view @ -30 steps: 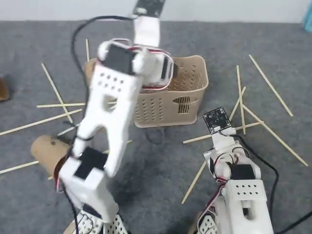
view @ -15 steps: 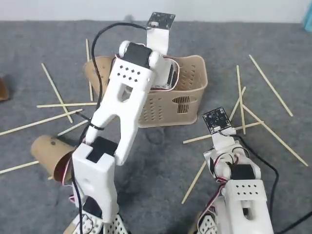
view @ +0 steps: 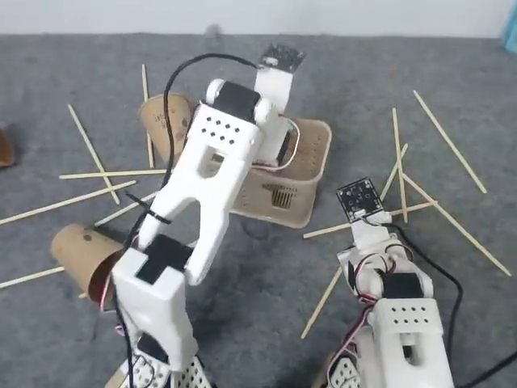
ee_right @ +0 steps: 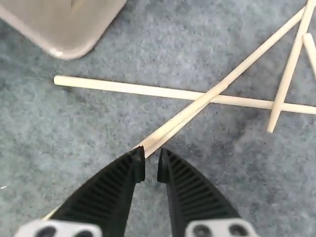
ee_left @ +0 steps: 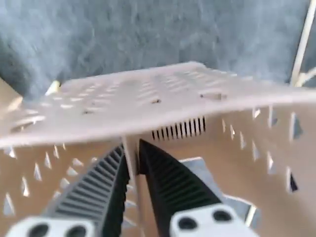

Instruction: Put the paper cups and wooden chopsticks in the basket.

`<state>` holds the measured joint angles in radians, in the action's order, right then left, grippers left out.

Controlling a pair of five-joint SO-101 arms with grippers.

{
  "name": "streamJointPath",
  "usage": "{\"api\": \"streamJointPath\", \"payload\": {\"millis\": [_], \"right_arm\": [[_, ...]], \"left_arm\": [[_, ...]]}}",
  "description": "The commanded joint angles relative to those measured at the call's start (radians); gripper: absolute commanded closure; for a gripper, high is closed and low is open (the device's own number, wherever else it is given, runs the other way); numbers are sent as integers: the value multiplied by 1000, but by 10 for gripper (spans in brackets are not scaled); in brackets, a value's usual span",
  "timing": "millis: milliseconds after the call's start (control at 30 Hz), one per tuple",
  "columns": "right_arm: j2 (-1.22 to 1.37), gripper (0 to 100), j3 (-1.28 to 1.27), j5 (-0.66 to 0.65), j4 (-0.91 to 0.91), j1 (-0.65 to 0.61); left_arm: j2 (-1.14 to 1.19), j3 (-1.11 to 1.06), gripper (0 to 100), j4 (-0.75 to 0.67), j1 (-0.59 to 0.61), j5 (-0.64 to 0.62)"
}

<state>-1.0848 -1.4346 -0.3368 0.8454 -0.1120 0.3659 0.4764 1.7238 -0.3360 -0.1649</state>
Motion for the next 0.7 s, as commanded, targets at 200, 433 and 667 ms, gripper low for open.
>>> {"api": "streamJointPath", "payload": {"millis": [200, 433, 667], "right_arm": [[-25, 936, 9, 3, -22, 4], [-25, 936, 9, 5, -22, 4], [-24, 936, 8, 5, -35, 4]], "left_arm": [[-330, -189, 988, 35, -11, -103], [-252, -116, 988, 35, -2, -138], [-420, -28, 892, 35, 43, -123]]}}
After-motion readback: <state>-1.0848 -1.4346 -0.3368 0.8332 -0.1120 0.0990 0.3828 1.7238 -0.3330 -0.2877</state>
